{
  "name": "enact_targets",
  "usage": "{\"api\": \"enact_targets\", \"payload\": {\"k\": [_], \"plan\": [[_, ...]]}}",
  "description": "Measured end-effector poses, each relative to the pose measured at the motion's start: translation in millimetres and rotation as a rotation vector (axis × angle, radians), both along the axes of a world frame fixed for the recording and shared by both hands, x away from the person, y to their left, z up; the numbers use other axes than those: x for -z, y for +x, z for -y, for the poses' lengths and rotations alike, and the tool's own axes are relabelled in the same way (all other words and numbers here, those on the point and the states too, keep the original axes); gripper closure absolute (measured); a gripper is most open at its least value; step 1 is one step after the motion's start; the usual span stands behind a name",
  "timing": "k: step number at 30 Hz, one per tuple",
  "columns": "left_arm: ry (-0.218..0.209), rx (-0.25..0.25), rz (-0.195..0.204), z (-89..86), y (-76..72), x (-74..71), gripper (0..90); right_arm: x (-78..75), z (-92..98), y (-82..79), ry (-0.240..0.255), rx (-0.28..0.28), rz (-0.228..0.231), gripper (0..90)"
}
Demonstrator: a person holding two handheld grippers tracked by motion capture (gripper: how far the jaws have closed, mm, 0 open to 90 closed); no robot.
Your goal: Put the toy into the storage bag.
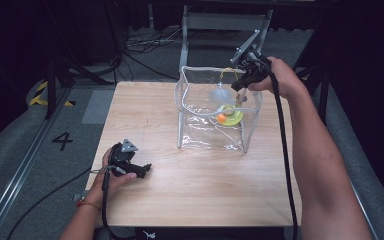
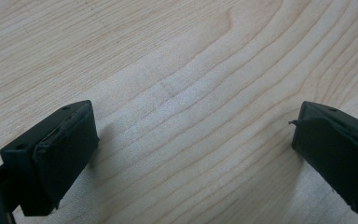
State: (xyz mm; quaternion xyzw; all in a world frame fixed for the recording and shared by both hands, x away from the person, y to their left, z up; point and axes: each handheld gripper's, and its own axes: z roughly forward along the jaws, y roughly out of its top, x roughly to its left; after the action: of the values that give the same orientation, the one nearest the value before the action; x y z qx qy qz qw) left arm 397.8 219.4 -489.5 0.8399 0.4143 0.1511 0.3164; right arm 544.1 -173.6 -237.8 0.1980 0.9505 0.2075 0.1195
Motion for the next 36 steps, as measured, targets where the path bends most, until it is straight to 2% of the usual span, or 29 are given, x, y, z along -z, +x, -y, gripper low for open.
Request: {"api": "enact_targets", "payload": {"k": [17,21,29,36], "plan": [[-0.003,-0.002,0.001,0.2,-0.1,0.1,0.5,31.3,5.3,1.8,-0.086,-0.003,-0.068,88.3],[-0.003,-0.002,0.000,0.2,-0.1,0.1,0.5,34.1,6.6,2.0,-0.092,-0.003,-0.076,88.3],[-0.001,0.000,0.000,0.0,0.0,0.0,0.5,41.7,3.2,3.8,-0.147,0.008,-0.104,88.3],[-0.003,-0.002,0.001,0.2,0.0,0.1,0.5,44.9,3.4,5.1,-0.159,0.011,-0.117,87.5]]}}
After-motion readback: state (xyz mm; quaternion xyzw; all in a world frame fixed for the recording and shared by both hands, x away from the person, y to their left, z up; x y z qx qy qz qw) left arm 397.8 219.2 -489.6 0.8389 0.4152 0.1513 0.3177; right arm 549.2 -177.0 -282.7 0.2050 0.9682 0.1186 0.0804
